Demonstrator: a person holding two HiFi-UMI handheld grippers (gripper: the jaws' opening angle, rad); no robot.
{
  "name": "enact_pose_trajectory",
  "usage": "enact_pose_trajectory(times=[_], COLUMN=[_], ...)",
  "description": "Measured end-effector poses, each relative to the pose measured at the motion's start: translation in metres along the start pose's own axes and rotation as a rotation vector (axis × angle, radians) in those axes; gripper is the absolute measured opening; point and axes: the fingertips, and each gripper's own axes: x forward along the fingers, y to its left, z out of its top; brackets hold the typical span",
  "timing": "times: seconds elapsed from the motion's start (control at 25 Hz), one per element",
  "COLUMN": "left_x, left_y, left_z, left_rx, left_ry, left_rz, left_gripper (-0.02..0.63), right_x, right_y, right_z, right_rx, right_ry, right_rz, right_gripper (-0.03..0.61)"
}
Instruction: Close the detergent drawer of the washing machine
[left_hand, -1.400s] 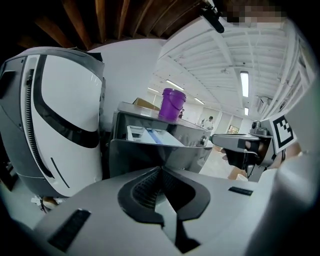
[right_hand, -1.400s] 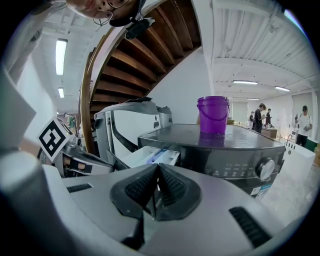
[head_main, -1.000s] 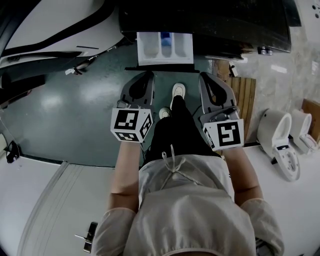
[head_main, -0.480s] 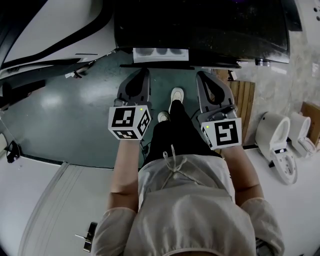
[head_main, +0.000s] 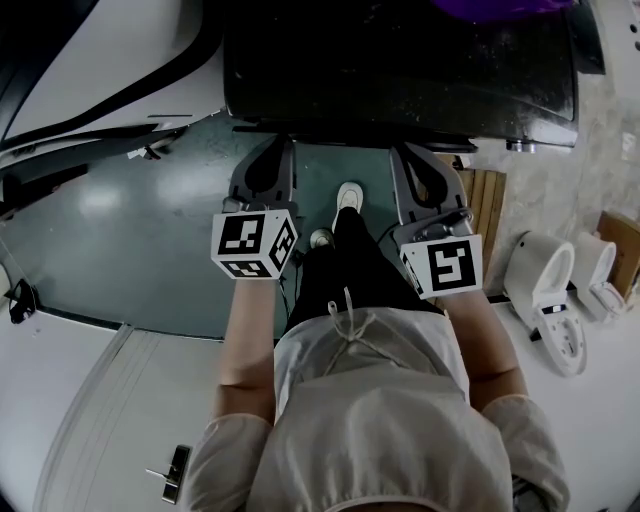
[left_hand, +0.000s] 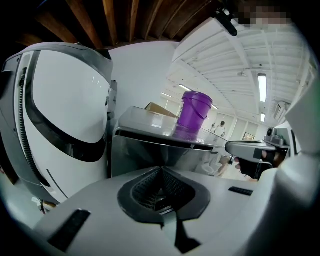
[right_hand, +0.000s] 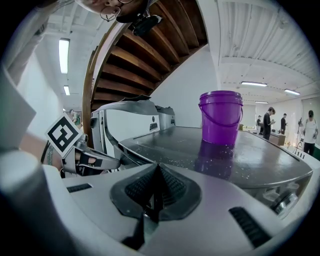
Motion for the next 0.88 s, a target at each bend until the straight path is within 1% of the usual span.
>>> enact_pose_trajectory(times=[0.32,0.64,0.8,0.88], left_x=[0.011,0.013,0.014,0.016], left_y=[0.004,0.006,0.006,0.006], left_z=[0.007,0.008,0.009,0.009], left_rx=[-0.016,-0.038,-0.041,-0.055], left_ry=[-0.018,-0.022,-0.027,-0.030], left_rz=[0.014,0.032,0.036,0.044], left_gripper=[0.018,0.018,0.018,0.018], right_x=[0.013,0.014,0.014,0.013], right_y=[-0.011,-0.018,-0.020,-0.021], right_z=[0.009,0.010,0.013,0.013], right_rx=[-0.007,-0.005,-0.023,-0.025], right_ry=[-0.019,-0.012,-0.033,-0.033], right_rz=[0.018,0.018,0.023,0.022], right_gripper=[0.005,0.005,0.005,0.005])
